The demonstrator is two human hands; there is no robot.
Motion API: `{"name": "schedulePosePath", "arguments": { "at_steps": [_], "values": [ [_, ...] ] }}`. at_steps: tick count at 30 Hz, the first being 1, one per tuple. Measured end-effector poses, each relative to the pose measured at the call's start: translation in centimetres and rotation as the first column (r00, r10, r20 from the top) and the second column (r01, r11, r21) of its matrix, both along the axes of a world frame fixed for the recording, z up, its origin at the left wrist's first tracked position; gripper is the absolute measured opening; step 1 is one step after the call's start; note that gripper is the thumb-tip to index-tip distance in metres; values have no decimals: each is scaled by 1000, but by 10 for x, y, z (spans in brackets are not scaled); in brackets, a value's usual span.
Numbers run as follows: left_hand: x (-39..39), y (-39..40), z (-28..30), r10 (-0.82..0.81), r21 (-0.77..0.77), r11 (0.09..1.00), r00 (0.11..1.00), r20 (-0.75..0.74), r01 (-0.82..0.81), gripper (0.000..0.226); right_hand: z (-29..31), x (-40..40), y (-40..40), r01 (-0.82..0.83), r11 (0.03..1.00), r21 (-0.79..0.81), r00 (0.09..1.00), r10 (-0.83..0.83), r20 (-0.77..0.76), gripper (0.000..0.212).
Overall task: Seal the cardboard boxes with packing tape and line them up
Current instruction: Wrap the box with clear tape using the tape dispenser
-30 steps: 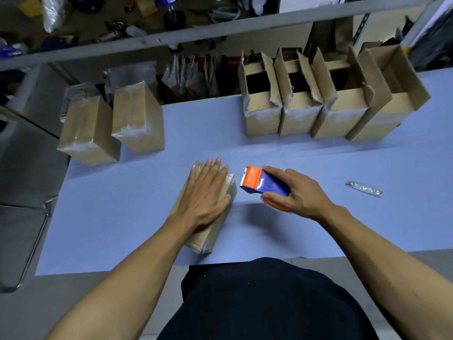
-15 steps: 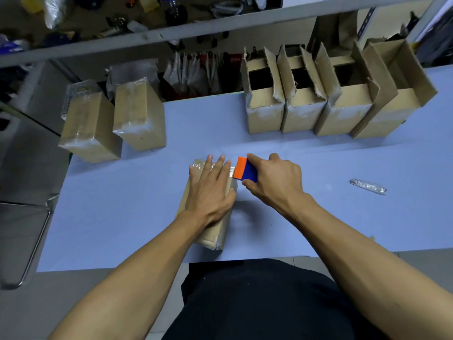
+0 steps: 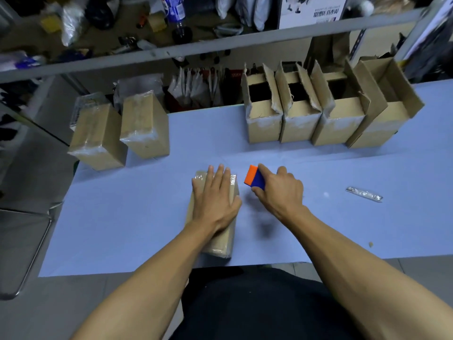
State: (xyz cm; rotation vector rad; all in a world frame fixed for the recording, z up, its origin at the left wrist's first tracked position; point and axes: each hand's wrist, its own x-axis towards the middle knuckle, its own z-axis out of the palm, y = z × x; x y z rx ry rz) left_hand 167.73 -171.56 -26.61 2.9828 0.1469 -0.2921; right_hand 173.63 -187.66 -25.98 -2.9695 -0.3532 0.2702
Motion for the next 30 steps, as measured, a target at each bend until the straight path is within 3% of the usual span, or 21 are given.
{"name": "schedulePosePath", "arguments": {
  "at_steps": [2,5,7,10,12,14,16,17,20,22,28,30],
  "values": [
    [-6,8,3,49,-198,980,996,74,-33,76,-10,0,-3,23,999,24,1000,-23,-6,64],
    [-10,3,9,337,-611,770,931,142,-185,69,-27,2,-5,16,999,41,988,-10,-153,78],
    [-12,-1,10,536,-726,623,834,128,-289,59,-37,1,-12,-18,999,45,971,28,-239,81],
    [-11,4,12,706,-849,429,700,102,-309,44,-48,-1,-18,-6,992,125,945,47,-323,85],
    [-9,13,14,732,-847,417,675,97,-330,37,-55,-3,-18,70,978,197,981,-32,-189,70],
    [-3,23,13,709,-798,446,704,39,-405,35,-48,-5,-13,198,908,370,980,-178,-87,40],
    [5,28,13,703,-796,377,705,-87,-474,36,-36,-10,-6,293,801,522,956,-259,-139,13],
    [8,28,11,707,-799,348,697,-119,-490,34,-31,-13,-1,338,748,571,941,-270,-203,10],
    [9,24,9,716,-786,369,691,-100,-496,25,-24,-25,8,470,555,686,881,-247,-403,13],
    [9,23,7,720,-798,358,688,-94,-484,17,-24,-27,12,512,462,724,858,-237,-456,14],
    [5,25,-1,764,-818,260,627,-151,-513,16,-27,-20,19,548,346,761,836,-225,-500,35],
    [3,25,-4,777,-819,231,606,-169,-525,13,-29,-19,21,521,371,768,853,-211,-477,32]
  ]
}}
